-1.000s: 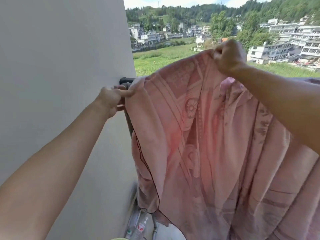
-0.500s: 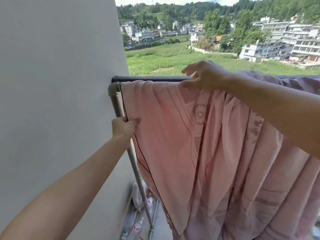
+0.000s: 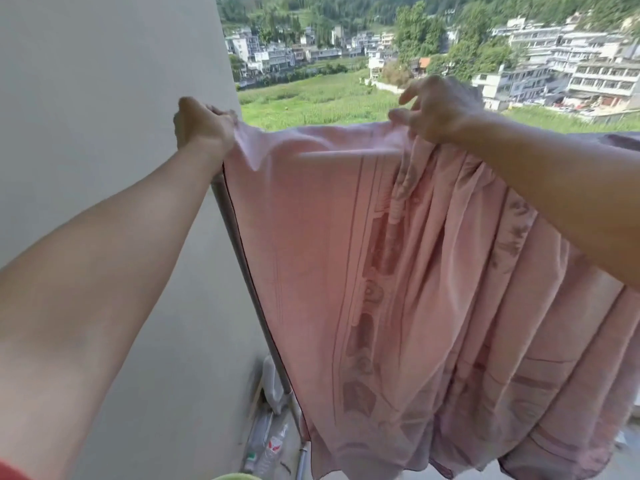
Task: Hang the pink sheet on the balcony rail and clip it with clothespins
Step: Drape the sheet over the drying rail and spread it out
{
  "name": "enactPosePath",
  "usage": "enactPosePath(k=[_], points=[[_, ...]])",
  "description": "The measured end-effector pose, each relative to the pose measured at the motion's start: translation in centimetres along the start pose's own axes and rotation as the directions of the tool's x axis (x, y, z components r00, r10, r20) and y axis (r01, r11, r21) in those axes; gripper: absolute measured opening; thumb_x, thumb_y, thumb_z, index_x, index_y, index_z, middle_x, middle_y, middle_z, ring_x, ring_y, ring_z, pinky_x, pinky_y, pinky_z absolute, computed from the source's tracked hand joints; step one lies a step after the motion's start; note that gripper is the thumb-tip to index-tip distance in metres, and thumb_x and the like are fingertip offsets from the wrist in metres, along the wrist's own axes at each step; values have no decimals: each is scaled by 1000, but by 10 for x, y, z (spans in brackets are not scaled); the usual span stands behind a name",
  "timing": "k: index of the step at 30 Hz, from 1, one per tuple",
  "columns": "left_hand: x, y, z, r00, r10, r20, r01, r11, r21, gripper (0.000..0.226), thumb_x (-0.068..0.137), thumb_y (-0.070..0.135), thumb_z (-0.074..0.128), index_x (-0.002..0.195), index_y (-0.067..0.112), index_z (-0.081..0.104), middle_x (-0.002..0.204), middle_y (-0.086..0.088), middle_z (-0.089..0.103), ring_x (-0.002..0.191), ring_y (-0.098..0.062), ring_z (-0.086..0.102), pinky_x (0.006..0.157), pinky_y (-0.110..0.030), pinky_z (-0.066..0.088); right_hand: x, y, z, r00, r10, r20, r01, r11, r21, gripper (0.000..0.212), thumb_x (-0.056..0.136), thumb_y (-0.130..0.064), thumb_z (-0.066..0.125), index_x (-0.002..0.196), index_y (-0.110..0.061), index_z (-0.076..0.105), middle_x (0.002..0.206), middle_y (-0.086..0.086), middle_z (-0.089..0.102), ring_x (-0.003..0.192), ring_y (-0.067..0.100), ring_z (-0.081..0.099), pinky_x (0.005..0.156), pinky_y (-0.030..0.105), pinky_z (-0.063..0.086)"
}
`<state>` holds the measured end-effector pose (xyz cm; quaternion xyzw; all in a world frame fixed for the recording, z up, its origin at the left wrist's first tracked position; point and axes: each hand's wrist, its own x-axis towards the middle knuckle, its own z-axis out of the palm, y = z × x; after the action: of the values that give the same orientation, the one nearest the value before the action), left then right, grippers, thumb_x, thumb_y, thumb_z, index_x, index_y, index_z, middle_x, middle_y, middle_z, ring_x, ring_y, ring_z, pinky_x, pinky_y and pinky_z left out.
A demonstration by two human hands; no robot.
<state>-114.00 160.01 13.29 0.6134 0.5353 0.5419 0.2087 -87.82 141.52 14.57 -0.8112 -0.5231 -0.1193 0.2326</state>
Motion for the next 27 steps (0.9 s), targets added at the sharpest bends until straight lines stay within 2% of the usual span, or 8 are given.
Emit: enactPosePath(k=[3,6,9,15,18,22,24,27], points=[[1,-13,-6,999,18,27,-21,995,101,22,80,25,70,64,18,58,91,-3,70,85,-22,69,78,-29,53,-15,-18,14,975,-139,175,119,985,124,43,90,-50,61,114,-14,68,109,-3,67,85,20,63,81,35,53],[6,-19,-17,999,37,3,-37,985,168,12,82,27,68,75,18,65,96,-7,72,89,-26,69,82,-33,55,-12,-18,20,996,-94,1,93,985,148,30,90,-39,65,86,-11,75,82,5,74,58,14,59,60,27,51],[0,-29,-18,993,100,64,-113,963,243,13,84,29,68,80,17,69,98,-10,72,91,-29,68,82,-35,54,-6,-10,6,997,13,-82,13,951,309,29,92,-36,63,89,-9,72,78,2,71,67,18,69,74,40,59],[-9,-33,-1,954,254,156,-298,844,447,17,90,24,57,92,12,70,114,-16,62,111,-37,54,91,-42,44,-40,-14,6,923,-142,357,85,981,173,51,83,-55,64,117,-18,64,102,1,69,89,21,67,70,32,55],[-19,-22,7,920,349,180,-390,763,515,19,91,16,53,106,11,64,123,-18,51,118,-37,44,97,-47,35,-54,10,3,972,-202,122,188,975,118,66,82,-67,55,128,-19,59,112,5,69,99,24,66,83,39,54],[-95,9,39,729,570,379,-669,709,222,34,98,36,45,117,12,60,122,-13,56,113,-32,50,99,-46,34,-67,58,-18,980,-192,51,197,973,-121,91,74,-84,48,140,-21,47,124,8,66,101,27,65,77,35,51],[-125,8,55,671,572,472,-708,683,179,51,100,51,27,121,17,58,125,-9,58,115,-29,50,106,-46,28,-74,81,-17,974,-221,48,226,947,-231,80,78,-79,48,133,-21,54,108,9,70,88,27,65,67,32,43],[-124,-6,63,664,585,466,-740,603,298,65,96,57,9,116,16,56,117,-10,60,112,-31,49,107,-45,24,-81,114,-17,948,-311,-61,295,937,-189,44,90,-52,58,115,-16,66,94,8,69,82,31,64,68,35,46]])
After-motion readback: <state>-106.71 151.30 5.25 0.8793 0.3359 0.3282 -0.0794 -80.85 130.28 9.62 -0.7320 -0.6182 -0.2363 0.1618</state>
